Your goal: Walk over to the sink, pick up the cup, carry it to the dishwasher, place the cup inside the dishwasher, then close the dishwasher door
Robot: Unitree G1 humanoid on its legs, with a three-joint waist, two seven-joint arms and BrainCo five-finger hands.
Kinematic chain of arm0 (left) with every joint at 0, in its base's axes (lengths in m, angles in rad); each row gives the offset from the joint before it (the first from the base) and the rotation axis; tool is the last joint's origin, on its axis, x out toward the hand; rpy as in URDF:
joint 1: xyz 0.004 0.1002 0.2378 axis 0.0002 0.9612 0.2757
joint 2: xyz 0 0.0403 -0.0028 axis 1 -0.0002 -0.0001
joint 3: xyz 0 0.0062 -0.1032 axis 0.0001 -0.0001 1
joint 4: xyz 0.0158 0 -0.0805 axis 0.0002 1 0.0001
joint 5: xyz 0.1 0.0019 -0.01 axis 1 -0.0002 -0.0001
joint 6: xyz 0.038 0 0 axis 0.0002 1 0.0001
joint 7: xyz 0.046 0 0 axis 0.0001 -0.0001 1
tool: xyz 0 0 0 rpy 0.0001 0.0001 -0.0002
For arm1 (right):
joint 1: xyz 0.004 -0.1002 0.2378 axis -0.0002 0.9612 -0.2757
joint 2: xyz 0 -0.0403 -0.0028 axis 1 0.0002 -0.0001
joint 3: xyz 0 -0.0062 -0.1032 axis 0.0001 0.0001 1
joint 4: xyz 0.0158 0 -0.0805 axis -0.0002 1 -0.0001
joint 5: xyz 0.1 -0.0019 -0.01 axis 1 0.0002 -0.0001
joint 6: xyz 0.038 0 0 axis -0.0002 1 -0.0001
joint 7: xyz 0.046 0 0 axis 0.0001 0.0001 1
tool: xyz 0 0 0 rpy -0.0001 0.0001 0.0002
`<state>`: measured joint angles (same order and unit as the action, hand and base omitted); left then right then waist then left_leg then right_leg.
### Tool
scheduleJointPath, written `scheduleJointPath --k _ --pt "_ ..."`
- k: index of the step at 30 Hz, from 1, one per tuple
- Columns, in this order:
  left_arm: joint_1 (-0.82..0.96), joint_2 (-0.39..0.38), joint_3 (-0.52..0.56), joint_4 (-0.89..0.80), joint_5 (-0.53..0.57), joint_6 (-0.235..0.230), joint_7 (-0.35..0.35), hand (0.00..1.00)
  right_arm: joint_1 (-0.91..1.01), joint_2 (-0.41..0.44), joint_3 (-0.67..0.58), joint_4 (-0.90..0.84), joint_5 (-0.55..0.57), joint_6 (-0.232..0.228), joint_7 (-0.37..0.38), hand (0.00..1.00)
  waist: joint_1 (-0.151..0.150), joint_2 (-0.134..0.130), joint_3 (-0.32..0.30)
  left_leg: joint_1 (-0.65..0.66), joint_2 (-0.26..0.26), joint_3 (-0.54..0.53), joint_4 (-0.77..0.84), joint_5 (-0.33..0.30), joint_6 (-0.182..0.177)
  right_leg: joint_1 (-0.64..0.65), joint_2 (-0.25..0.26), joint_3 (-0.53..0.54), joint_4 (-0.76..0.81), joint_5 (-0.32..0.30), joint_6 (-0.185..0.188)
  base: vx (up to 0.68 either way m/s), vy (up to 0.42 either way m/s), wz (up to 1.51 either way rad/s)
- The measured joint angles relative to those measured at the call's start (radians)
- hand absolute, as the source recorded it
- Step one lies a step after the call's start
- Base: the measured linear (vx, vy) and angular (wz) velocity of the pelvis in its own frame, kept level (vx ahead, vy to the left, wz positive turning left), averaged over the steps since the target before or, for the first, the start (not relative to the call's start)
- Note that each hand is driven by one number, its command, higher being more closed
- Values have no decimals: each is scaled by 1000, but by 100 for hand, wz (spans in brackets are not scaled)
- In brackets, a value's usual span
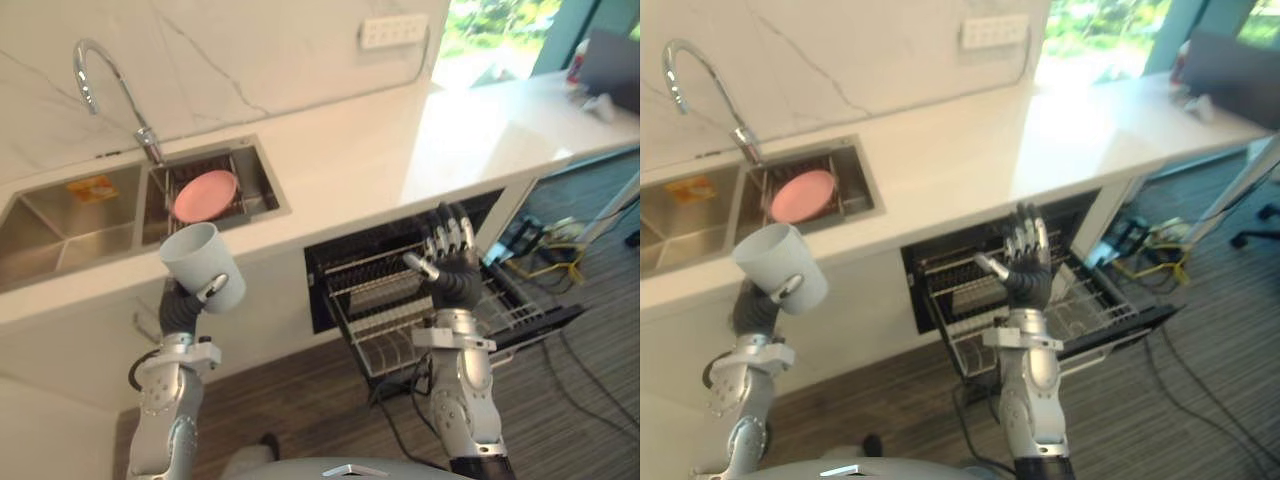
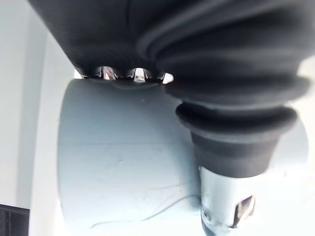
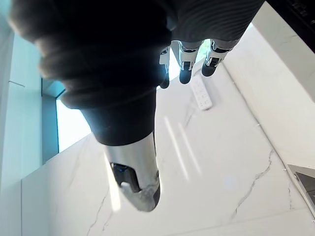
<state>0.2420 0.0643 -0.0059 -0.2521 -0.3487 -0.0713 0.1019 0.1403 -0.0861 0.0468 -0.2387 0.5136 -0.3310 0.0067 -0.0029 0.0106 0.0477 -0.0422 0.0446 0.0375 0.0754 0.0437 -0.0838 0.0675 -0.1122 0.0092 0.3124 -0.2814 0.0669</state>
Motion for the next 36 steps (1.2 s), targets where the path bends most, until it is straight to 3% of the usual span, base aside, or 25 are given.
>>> scheduleJointPath --k 1,3,10,13,20,27,33,36 --pt "-23 8 3 0 1 -3 3 100 -4 17 -2 2 9 -1 -1 0 -1 -39 -6 16 -23 17 -32 7 12 -4 -27 -4 -5 6 13 186 199 -10" --pt "-38 22 12 1 1 -3 12 100 -8 48 1 3 12 -1 0 0 -6 -54 -12 21 -33 28 -38 2 24 1 -43 -21 -25 26 41 126 166 -18" --pt "-101 30 36 1 -1 -28 11 100 -5 78 12 24 39 10 21 0 -23 -54 -15 52 -42 103 -100 15 56 2 -55 -26 -129 83 54 -28 59 -33" --pt "-116 8 -9 3 -1 -32 -17 100 -2 75 18 24 51 28 49 0 -56 -38 -20 77 -37 131 -154 45 59 2 -43 -13 -160 107 58 -91 19 -30" --pt "-204 -9 -98 60 -25 -63 -6 100 0 59 34 24 82 76 102 0 -72 -25 -25 96 -9 218 -154 43 46 -1 -26 36 -235 171 52 -86 26 -40" --pt "-287 -18 -205 166 -38 -70 73 100 -46 33 93 20 112 110 103 0 -82 -21 -28 97 13 276 -154 56 44 -7 -21 19 -309 244 53 -51 -5 -28" --pt "-374 -36 -277 230 108 -67 156 100 -70 12 135 17 128 143 116 0 -85 -19 -31 97 26 316 -153 55 39 -14 -22 0 -350 283 52 -22 -12 -21" --pt "-382 -36 -288 249 206 -65 253 100 -70 -2 138 0 132 163 124 0 -91 -19 -33 97 30 322 -153 55 37 -14 -22 -13 -367 299 54 -9 -17 -12"
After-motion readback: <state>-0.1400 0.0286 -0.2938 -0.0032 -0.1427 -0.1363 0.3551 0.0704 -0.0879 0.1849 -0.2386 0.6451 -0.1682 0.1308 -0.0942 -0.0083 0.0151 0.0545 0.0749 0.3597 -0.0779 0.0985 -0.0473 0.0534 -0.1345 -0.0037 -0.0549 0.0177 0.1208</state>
